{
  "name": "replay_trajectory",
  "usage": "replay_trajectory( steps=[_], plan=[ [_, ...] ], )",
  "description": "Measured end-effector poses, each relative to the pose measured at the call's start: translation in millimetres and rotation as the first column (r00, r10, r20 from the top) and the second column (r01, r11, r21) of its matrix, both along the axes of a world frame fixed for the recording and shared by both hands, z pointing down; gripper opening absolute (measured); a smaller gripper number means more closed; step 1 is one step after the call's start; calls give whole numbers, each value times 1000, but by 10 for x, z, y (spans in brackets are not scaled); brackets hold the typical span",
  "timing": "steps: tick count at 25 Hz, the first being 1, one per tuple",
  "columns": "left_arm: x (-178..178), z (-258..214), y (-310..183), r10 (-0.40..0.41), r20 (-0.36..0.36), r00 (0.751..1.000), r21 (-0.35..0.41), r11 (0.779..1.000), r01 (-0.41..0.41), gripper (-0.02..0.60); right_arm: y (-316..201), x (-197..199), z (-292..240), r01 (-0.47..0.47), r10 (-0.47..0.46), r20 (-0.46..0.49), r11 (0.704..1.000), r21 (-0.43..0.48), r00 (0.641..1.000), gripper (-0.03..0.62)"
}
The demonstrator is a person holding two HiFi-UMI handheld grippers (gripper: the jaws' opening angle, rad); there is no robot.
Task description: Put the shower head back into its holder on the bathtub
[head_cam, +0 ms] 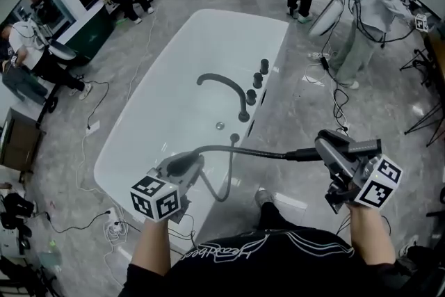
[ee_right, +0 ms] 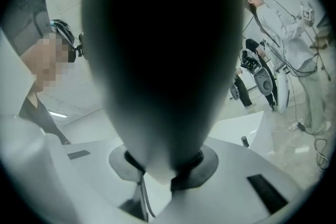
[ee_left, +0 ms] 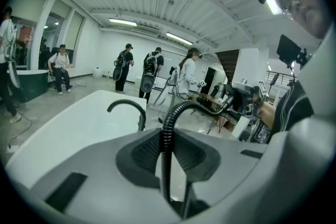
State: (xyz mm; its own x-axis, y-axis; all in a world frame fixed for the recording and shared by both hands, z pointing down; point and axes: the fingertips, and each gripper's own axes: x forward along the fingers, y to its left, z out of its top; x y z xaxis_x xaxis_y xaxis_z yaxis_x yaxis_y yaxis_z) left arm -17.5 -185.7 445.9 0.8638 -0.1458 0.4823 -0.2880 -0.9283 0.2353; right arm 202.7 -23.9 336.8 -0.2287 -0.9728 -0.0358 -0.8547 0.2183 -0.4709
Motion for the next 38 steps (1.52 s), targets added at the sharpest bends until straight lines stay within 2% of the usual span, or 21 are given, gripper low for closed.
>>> replay_trajectory(
  steps=[3,7,11,17,22,31,35,38],
  plan=[
    [155,-317,-213,-15,-8,1000,94,995,15,63,-141,69,-48,31,-32,19,999,19,999,92],
    [345,-751,-473,-22,-43,999,202,979,30,63,-301,55,-161,81,-84,43,995,60,996,91],
    [554,-1053,-718,-34,-32,999,321,946,43,63,-443,84,-307,121,-125,31,988,98,992,92],
    [743,-1467,-932,-43,-58,997,419,906,64,63,-623,121,-525,161,-167,27,975,152,986,92],
    [935,-1723,-1163,-61,-100,993,453,886,100,63,-821,295,-722,168,-173,8,965,201,985,92],
    [1196,-2034,-1480,-89,-124,988,516,845,141,63,-1195,578,-873,194,-201,2,948,250,980,92],
    [1265,-2054,-1606,-120,-129,984,515,840,170,63,-1389,706,-891,231,-237,-11,939,255,972,92],
    [1254,-1904,-1684,-148,-126,981,497,847,191,63,-1517,780,-799,247,-250,-17,939,239,968,92]
  ],
)
